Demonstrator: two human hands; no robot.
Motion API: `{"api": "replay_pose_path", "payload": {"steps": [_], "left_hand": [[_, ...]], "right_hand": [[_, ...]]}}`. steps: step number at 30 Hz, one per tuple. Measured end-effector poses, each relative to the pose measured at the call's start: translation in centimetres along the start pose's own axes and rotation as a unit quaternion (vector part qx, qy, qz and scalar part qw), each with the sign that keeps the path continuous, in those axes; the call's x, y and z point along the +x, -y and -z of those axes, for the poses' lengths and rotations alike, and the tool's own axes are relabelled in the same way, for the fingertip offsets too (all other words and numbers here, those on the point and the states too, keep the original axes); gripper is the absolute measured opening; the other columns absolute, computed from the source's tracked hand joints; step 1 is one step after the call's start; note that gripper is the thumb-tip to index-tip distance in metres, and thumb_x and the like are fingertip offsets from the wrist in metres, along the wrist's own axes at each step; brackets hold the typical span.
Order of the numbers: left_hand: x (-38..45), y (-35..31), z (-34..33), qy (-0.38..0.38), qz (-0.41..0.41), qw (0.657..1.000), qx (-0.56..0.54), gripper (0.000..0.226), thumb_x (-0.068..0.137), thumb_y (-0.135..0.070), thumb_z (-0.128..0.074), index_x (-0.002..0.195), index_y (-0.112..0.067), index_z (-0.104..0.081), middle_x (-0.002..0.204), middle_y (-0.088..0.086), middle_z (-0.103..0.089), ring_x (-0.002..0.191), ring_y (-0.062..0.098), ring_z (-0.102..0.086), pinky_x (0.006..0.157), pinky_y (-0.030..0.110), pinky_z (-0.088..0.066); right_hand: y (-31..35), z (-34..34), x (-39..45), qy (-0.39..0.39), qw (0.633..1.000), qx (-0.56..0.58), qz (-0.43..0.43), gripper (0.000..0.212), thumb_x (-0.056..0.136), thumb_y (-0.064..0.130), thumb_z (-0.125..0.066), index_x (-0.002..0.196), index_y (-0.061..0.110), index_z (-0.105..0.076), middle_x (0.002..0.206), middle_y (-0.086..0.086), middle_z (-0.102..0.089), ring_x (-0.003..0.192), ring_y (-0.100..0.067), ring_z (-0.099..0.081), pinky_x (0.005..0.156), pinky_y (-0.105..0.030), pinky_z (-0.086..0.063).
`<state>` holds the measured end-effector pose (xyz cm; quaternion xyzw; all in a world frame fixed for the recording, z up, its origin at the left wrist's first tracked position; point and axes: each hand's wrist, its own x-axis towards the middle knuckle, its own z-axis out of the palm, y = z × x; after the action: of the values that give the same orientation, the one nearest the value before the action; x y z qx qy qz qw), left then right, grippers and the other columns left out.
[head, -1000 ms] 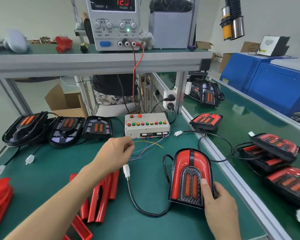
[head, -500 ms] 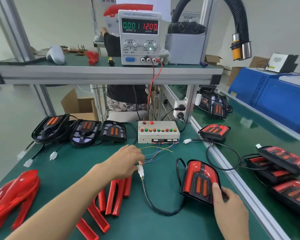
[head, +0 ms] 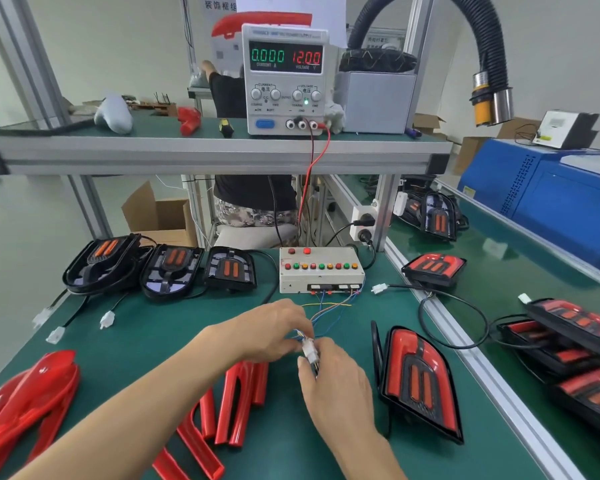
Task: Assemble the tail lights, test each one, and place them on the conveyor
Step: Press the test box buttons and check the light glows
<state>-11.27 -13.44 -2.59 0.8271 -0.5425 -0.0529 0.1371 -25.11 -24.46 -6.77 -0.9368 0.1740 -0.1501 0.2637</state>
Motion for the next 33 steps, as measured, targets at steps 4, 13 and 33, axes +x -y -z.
{"api": "replay_pose_path", "payload": {"steps": [4,13,33], "left_hand": [[0.0,0.4,-0.4,0.000,-0.004,1.000,0.013,0.025,0.098,-0.023,-0.063,0.122,-0.020,-0.069,0.115,-0.002,-0.065,0.119,0.016,-0.050,0.104,0.032,-0.038],[0.3,0.7,-0.9,0.014,-0.027,0.999,0.029,0.017,0.098,-0.021,-0.063,0.111,-0.016,-0.073,0.104,0.001,-0.065,0.109,0.019,-0.052,0.096,0.036,-0.042],[1.0,0.5,-1.5,0.069,-0.010,0.997,0.022,0.019,0.099,-0.022,-0.061,0.113,-0.016,-0.073,0.109,0.000,-0.067,0.110,0.019,-0.052,0.101,0.038,-0.041]], "right_hand": [[0.3,-0.7,1.0,0.004,1.000,-0.020,-0.016,0.023,0.104,0.045,-0.042,0.107,0.023,-0.049,0.107,0.001,-0.068,0.100,-0.029,-0.064,0.070,-0.038,-0.035],[0.6,-1.2,1.6,0.000,0.987,-0.157,0.036,0.026,0.106,0.038,-0.033,0.118,0.021,-0.050,0.108,0.001,-0.068,0.097,-0.027,-0.071,0.066,-0.034,-0.036],[-0.7,-2.0,1.9,0.010,0.984,-0.177,0.034,0.024,0.106,0.034,-0.034,0.111,0.019,-0.052,0.108,-0.001,-0.069,0.100,-0.028,-0.070,0.067,-0.034,-0.035]]}}
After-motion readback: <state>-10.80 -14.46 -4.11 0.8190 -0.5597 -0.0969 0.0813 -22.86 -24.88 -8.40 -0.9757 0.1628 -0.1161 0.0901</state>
